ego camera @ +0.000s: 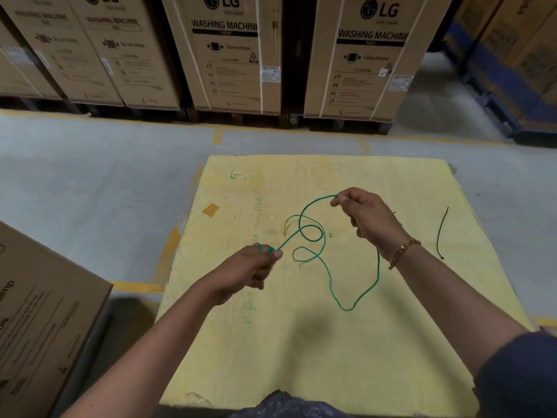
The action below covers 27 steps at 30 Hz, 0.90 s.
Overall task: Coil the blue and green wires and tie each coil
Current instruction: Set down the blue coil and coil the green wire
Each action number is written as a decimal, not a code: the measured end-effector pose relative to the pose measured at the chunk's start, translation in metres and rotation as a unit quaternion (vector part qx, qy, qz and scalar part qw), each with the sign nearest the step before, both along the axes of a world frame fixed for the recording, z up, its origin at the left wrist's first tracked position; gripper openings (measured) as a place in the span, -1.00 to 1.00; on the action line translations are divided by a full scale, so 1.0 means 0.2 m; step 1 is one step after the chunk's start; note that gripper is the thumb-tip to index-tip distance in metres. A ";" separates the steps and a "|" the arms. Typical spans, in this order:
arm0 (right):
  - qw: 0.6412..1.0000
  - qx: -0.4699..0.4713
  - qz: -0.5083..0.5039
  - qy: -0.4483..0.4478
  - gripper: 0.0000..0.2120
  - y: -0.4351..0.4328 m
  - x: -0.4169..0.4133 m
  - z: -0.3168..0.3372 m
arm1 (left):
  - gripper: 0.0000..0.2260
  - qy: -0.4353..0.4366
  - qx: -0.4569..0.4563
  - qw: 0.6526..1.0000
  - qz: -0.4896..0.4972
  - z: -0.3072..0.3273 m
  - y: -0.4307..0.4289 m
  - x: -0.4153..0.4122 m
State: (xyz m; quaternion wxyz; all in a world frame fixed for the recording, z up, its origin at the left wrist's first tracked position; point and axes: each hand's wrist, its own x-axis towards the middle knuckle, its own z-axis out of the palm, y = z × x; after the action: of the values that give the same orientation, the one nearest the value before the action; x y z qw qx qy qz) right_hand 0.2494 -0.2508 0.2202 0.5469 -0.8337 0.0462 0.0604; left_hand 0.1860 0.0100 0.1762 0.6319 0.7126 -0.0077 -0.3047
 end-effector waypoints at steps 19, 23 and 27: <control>0.810 -0.431 0.396 0.024 -0.67 0.24 -0.40 -0.35 | -0.74 0.094 -0.386 0.847 0.352 0.07 -0.01 0.18; 0.842 -0.416 0.341 0.037 -0.72 0.15 -0.35 -0.33 | -0.71 0.136 -0.476 0.812 0.309 0.12 0.10 0.19; 0.957 -0.221 0.173 0.070 -0.80 0.04 -0.29 -0.38 | -0.70 0.163 -0.450 0.842 0.249 0.17 0.15 0.16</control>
State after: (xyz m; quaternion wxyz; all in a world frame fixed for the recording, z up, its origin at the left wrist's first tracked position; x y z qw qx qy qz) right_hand 0.1905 -0.2426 0.1441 0.3255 -0.9228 -0.0478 0.2006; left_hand 0.2177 0.0405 0.2107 0.9297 0.2679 0.1370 -0.2122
